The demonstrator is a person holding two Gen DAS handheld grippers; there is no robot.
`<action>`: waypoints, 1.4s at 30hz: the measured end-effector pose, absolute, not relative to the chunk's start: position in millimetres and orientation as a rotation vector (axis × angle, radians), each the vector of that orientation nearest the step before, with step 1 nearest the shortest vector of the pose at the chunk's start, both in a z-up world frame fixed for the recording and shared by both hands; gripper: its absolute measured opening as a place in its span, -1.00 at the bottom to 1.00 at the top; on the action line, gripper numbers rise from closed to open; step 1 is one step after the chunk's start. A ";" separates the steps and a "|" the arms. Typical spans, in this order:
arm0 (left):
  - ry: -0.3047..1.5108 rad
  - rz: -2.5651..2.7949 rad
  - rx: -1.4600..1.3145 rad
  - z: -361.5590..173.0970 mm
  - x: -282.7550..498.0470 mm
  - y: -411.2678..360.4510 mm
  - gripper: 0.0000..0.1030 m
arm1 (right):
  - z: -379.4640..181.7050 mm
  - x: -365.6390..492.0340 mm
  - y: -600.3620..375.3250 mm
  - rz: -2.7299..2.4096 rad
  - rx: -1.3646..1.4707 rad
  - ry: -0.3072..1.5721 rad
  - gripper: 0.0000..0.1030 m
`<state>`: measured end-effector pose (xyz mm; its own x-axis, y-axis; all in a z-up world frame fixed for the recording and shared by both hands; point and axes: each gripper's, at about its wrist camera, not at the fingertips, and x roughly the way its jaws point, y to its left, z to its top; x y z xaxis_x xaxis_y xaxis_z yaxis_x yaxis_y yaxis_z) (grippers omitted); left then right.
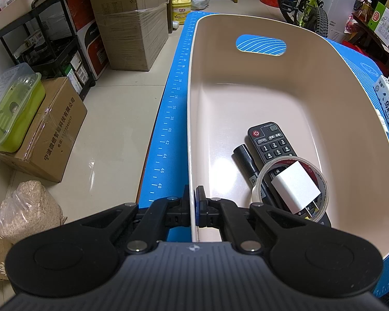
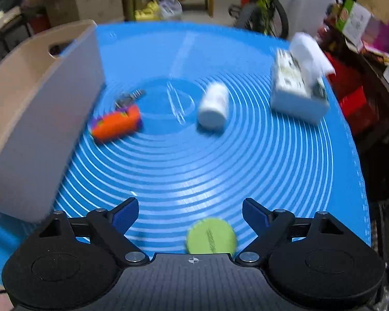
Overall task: Organize rigid objects
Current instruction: 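Move the right tool to the green round tin and grasp it, then carry the green tin into the basket and release it with the right tool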
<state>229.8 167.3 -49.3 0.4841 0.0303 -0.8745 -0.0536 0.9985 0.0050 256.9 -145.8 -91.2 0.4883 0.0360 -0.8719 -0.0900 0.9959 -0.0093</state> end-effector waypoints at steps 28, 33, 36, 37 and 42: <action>1.063 0.050 -0.026 -49.2 229.2 167.8 -0.93 | -107.0 261.2 -152.5 0.060 -0.031 1.145 0.06; 1.063 0.050 -0.026 -49.1 229.2 167.5 -0.93 | -81.6 261.0 -144.9 0.063 -0.033 1.042 0.06; 1.063 0.051 -0.025 -49.1 229.1 168.0 -0.93 | -64.4 263.8 -142.4 0.076 0.002 0.988 0.06; 1.063 0.051 -0.025 -49.2 229.1 168.1 -0.93 | -58.2 264.7 -139.9 0.077 0.001 0.968 0.06; 1.063 0.051 -0.025 -49.3 229.0 168.1 -0.93 | -28.2 266.6 -120.2 0.111 -0.015 0.850 0.06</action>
